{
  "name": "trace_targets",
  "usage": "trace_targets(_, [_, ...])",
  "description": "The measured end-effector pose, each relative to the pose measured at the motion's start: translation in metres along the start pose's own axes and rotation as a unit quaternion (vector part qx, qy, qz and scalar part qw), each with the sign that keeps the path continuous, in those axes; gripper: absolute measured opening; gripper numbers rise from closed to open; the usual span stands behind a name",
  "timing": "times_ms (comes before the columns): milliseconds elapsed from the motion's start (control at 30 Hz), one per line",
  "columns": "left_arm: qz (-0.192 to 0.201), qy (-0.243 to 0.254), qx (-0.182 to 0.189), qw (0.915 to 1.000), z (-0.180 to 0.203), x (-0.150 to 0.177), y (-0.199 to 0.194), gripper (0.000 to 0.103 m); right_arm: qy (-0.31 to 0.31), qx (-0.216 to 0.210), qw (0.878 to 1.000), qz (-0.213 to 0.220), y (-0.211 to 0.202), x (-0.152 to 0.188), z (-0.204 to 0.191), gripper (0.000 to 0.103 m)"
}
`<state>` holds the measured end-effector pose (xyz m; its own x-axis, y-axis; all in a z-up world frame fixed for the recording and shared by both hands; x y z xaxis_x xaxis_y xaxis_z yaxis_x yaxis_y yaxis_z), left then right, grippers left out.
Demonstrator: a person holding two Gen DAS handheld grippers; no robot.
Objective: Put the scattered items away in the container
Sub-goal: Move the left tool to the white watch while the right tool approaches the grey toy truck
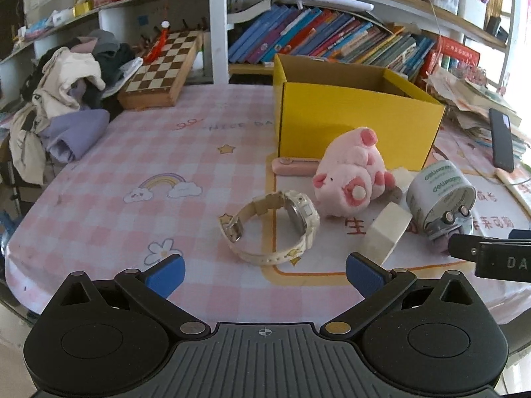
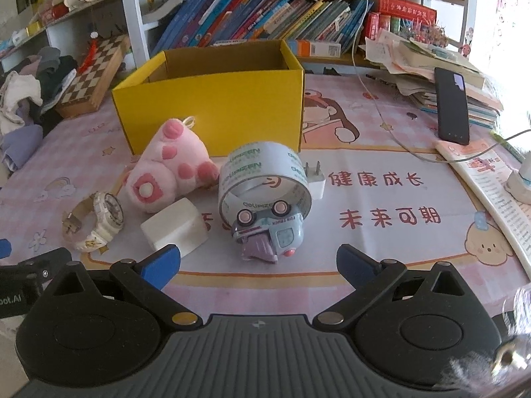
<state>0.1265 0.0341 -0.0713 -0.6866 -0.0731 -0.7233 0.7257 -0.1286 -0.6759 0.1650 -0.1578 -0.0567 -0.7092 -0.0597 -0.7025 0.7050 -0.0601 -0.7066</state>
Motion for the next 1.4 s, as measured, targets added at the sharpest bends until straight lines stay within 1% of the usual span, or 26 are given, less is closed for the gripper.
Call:
trace_targets(167, [-0.003, -0.002, -0.001, 1.0000, -0.002, -0.005, 0.009, 0.103, -0.001, -0.002, 1.000, -0.015, 0.013, -0.002, 0.000, 0.102])
trace_targets(233, [-0.010, -0.002, -0.002, 0.9999, -0.003, -0.006, 0.015, 0.103, -0.003, -0.004, 1.000, -0.019, 0.018, -0.003, 0.001, 0.102])
trace_targets(367, [-0.019, 0.006, -0.008, 0.9998, -0.001, -0.009, 0.023, 0.103, 0.004, 0.002, 0.999, -0.033, 0.030, -0.006, 0.003, 0.101])
trace_targets(433, [-0.026, 0.014, -0.009, 0.9995, 0.002, -0.009, 0.027, 0.102, 0.012, -0.003, 0.999, -0.042, 0.035, -0.005, 0.003, 0.101])
trace_targets(533, [-0.026, 0.022, -0.010, 0.9994, 0.005, -0.008, 0.030, 0.103, 0.005, -0.007, 0.999, -0.048, 0.041, -0.003, -0.001, 0.101])
trace_targets(633, [-0.031, 0.025, -0.012, 0.9991, 0.006, -0.009, 0.036, 0.097, 0.008, -0.007, 0.999, -0.050, 0.045, -0.005, 0.001, 0.101])
trace_targets(800, [-0.023, 0.037, -0.025, 0.9987, 0.006, -0.015, 0.042, 0.096, 0.013, -0.007, 0.998, -0.053, 0.052, -0.007, 0.004, 0.101])
trace_targets(933, [-0.026, 0.052, -0.030, 0.9979, 0.007, -0.018, 0.048, 0.095, 0.011, -0.011, 0.998, -0.066, 0.059, -0.008, 0.003, 0.095])
trace_targets(1233, [-0.045, 0.079, -0.027, 0.9955, 0.014, -0.021, 0.062, 0.096, 0.001, -0.020, 0.998, -0.067, 0.070, -0.011, 0.000, 0.093])
trace_targets(1400, [-0.065, 0.096, -0.025, 0.9930, 0.010, -0.026, 0.074, 0.096, -0.001, -0.022, 0.997, -0.067, 0.073, -0.012, 0.000, 0.091])
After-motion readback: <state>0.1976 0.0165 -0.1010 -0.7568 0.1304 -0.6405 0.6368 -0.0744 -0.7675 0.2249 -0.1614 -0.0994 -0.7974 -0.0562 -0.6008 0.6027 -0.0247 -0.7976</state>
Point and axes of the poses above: each gripper's, at about its wrist camera, not at the fingertips, and y roughly the way its jaws point, z to its right, x to its underside, the point moved 4 cm from there along y, roughly the way its jaws point, and after that the axes turned 11 degrees about x, right-handed, at the moved point
